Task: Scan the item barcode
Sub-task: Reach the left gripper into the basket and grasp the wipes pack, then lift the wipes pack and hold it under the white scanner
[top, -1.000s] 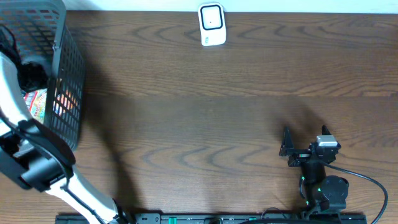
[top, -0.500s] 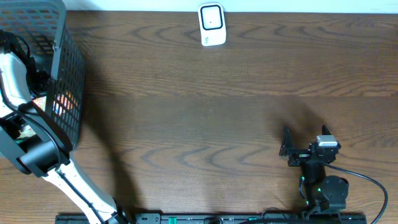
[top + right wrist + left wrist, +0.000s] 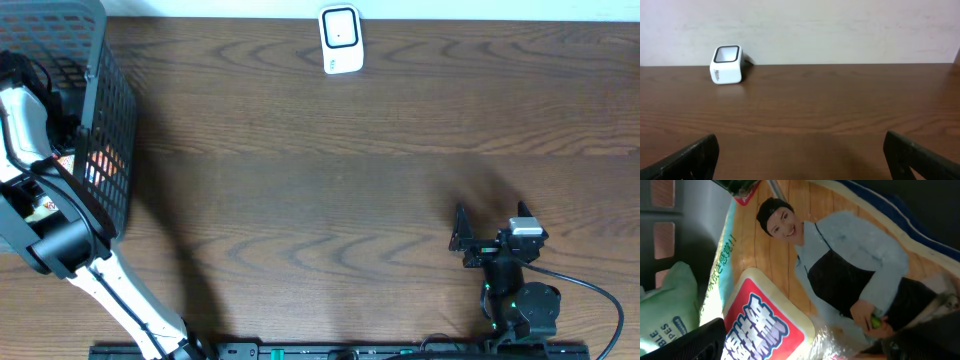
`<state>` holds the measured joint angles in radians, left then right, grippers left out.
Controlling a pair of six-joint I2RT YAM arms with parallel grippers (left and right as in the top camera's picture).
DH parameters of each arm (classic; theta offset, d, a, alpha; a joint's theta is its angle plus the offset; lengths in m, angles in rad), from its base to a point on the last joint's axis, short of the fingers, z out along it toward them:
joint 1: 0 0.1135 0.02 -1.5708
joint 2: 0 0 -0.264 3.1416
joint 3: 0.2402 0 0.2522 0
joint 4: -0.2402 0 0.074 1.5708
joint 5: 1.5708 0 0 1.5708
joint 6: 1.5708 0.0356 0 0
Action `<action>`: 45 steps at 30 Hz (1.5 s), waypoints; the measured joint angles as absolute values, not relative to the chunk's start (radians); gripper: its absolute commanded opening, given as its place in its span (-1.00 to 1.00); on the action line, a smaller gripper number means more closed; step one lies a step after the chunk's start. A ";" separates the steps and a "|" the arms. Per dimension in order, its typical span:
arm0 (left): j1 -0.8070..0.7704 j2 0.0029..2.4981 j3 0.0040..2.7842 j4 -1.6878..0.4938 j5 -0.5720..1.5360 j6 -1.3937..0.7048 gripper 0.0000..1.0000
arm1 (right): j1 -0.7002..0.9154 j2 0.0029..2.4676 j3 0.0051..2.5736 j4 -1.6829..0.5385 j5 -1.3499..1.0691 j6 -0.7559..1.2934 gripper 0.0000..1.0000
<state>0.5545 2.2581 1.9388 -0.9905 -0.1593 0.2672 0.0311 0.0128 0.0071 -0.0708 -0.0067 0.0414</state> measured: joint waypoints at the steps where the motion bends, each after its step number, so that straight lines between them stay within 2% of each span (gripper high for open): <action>1: 0.556 2.261 1.939 -0.991 -0.159 0.267 0.86 | 0.031 0.013 0.007 -0.071 -0.007 0.041 0.99; 3: 0.559 2.270 1.939 -0.989 -0.160 0.268 0.68 | 0.031 0.013 0.007 -0.071 -0.007 0.041 0.98; 5: 0.561 2.280 1.939 -0.987 -0.164 0.266 0.26 | 0.031 0.013 0.007 -0.071 -0.007 0.041 0.99; 8: 0.563 2.293 1.939 -0.982 -0.183 0.276 -0.12 | 0.031 0.013 0.007 -0.071 -0.007 0.041 0.99; 11: 0.567 2.293 1.940 -0.968 -0.199 0.275 -0.85 | 0.031 0.013 0.007 -0.071 -0.007 0.041 0.99; 14: 0.568 2.289 1.972 -0.964 -0.199 0.189 -0.85 | 0.031 0.013 0.007 -0.071 -0.007 0.041 0.99; 18: 0.570 2.234 1.978 -0.936 -0.027 0.130 -0.85 | 0.031 0.013 0.007 -0.071 -0.007 0.041 0.99; 21: 0.567 2.072 1.975 -0.872 0.064 0.051 -0.85 | 0.031 0.013 0.007 -0.071 -0.007 0.041 0.99; 27: 0.568 1.727 1.986 -0.840 0.106 -0.068 -0.85 | 0.031 0.013 0.007 -0.071 -0.007 0.041 0.98; 29: 0.568 1.640 1.987 -0.835 0.158 -0.197 -0.85 | 0.031 0.013 0.007 -0.071 -0.007 0.041 0.99; 33: 0.556 1.499 1.985 -0.757 0.445 -0.409 -0.85 | 0.031 0.013 0.007 -0.071 -0.007 0.041 0.99; 36: 0.397 1.487 1.985 -0.768 0.540 -0.503 -0.85 | 0.031 0.013 0.007 -0.071 -0.007 0.041 0.99; 41: -0.079 1.673 1.978 -0.819 0.313 -0.528 -0.85 | 0.031 0.013 0.007 -0.071 -0.007 0.041 0.99; 45: -0.323 1.865 1.973 -0.856 0.127 -0.528 -0.85 | 0.031 0.013 0.007 -0.071 -0.007 0.041 0.98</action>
